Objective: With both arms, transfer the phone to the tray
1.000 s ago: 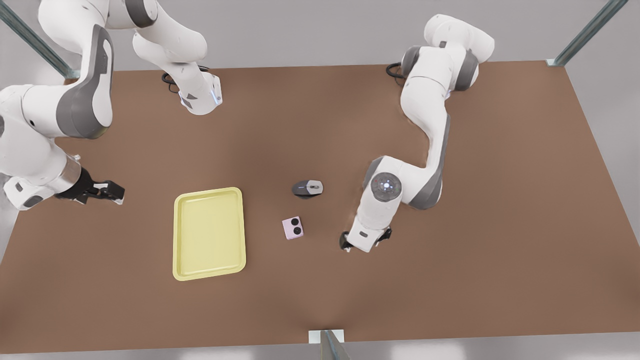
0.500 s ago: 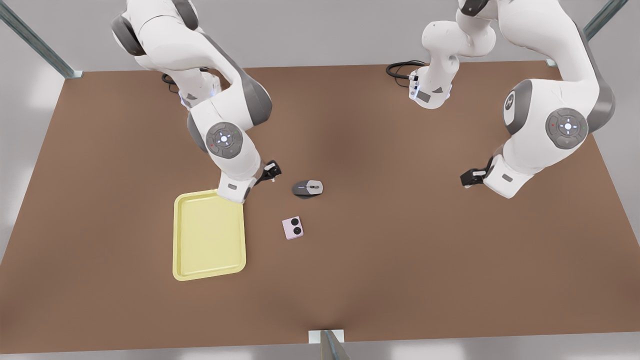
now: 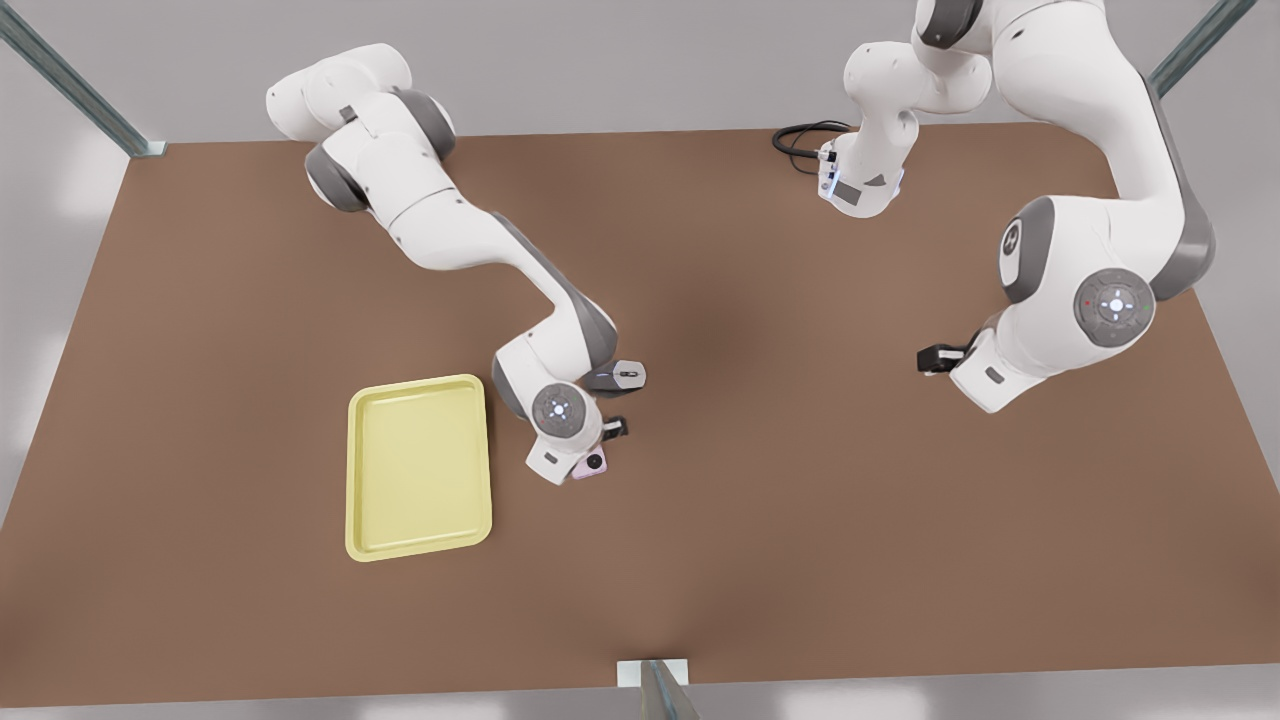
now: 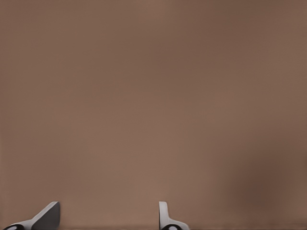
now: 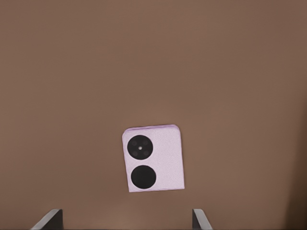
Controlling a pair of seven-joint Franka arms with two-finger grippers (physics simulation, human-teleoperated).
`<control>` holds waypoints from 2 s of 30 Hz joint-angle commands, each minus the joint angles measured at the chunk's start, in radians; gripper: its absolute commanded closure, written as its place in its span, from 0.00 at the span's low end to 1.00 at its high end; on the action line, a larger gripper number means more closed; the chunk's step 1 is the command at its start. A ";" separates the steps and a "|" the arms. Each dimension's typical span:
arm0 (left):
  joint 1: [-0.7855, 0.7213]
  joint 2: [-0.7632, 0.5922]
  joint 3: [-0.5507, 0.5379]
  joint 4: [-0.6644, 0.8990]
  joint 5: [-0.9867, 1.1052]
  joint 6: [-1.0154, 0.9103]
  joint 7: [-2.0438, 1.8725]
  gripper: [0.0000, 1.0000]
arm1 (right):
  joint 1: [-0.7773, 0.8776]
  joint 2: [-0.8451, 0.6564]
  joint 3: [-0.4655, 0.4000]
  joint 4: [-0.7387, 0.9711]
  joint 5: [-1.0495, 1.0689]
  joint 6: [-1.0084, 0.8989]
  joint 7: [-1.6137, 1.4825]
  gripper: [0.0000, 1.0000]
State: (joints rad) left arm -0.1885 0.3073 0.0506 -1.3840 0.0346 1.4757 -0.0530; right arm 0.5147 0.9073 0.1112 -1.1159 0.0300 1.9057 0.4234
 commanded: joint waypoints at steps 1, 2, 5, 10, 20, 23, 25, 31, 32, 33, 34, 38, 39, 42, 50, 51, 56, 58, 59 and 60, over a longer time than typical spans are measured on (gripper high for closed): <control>0.000 0.007 0.000 0.002 0.001 0.001 0.140 0.00 | -0.001 0.004 0.002 -0.041 -0.002 0.156 0.215 0.00; 0.001 0.007 0.000 0.002 -0.001 0.001 0.140 0.00 | -0.001 0.004 0.002 -0.084 -0.002 0.219 0.215 0.00; 0.004 0.013 0.002 0.000 -0.001 0.003 0.140 0.00 | 0.002 0.005 0.002 -0.102 -0.016 0.231 0.212 0.00; 0.007 0.026 0.002 0.002 -0.001 0.009 0.140 0.00 | -0.001 0.015 0.002 -0.165 -0.030 0.282 0.178 0.00; 0.015 0.038 0.002 0.006 -0.002 0.009 0.140 0.00 | -0.001 0.021 0.002 -0.219 -0.033 0.378 0.130 0.00; 0.015 0.038 0.002 0.006 -0.002 0.009 0.142 0.00 | -0.001 0.019 0.002 -0.219 -0.035 0.377 0.114 0.00; 0.015 0.039 0.002 0.008 -0.002 0.009 0.140 0.00 | 0.001 0.019 0.001 -0.219 -0.036 0.377 0.110 0.00; 0.021 0.041 0.002 0.006 -0.012 0.012 0.140 0.00 | -0.001 0.018 -0.005 -0.220 -0.038 0.369 0.011 0.00; 0.021 0.041 0.002 0.006 -0.012 0.017 0.140 0.00 | -0.001 0.016 -0.005 -0.220 -0.038 0.368 0.006 0.00; 0.021 0.041 0.002 0.006 -0.012 0.020 0.140 0.00 | -0.001 0.016 -0.005 -0.220 -0.036 0.368 -0.006 0.00; 0.021 0.041 0.002 0.006 -0.012 0.024 0.140 0.00 | -0.001 0.016 -0.007 -0.220 -0.038 0.366 -0.011 0.00; 0.021 0.042 0.002 0.006 -0.012 0.024 0.140 0.00 | -0.001 0.021 -0.007 -0.220 -0.038 0.371 -0.012 0.00; 0.021 0.049 0.002 0.008 -0.012 0.024 0.140 0.00 | -0.001 0.027 -0.007 -0.219 -0.038 0.374 -0.012 0.00; 0.023 0.050 0.002 0.006 -0.012 0.032 0.140 0.00 | 0.001 0.033 -0.007 -0.220 -0.038 0.377 -0.012 0.00; 0.023 0.059 0.009 0.008 -0.012 0.032 0.142 0.00 | 0.007 0.032 -0.007 -0.228 -0.041 0.377 -0.012 0.00; 0.023 0.062 0.011 0.006 -0.012 0.040 0.142 0.00 | 0.007 0.033 -0.007 -0.228 -0.042 0.378 -0.012 0.00; 0.023 0.067 0.011 0.006 -0.012 0.044 0.142 0.00 | 0.007 0.032 -0.007 -0.232 -0.056 0.384 -0.011 0.00; 0.023 0.067 0.011 0.008 -0.012 0.044 0.140 0.00 | 0.007 0.032 -0.007 -0.232 -0.055 0.384 -0.011 0.07; 0.023 0.067 0.011 0.006 -0.012 0.044 0.142 0.00 | 0.007 0.032 -0.007 -0.232 -0.055 0.384 -0.011 0.07; 0.023 0.067 0.011 0.006 -0.012 0.044 0.140 0.00 | 0.007 0.032 -0.007 -0.232 -0.056 0.384 -0.011 0.12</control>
State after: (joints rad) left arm -0.1657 0.3754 0.0613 -1.3779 0.0224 1.5175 0.0830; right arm 0.5216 0.9401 0.1044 -1.3489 -0.0253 2.2886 0.4374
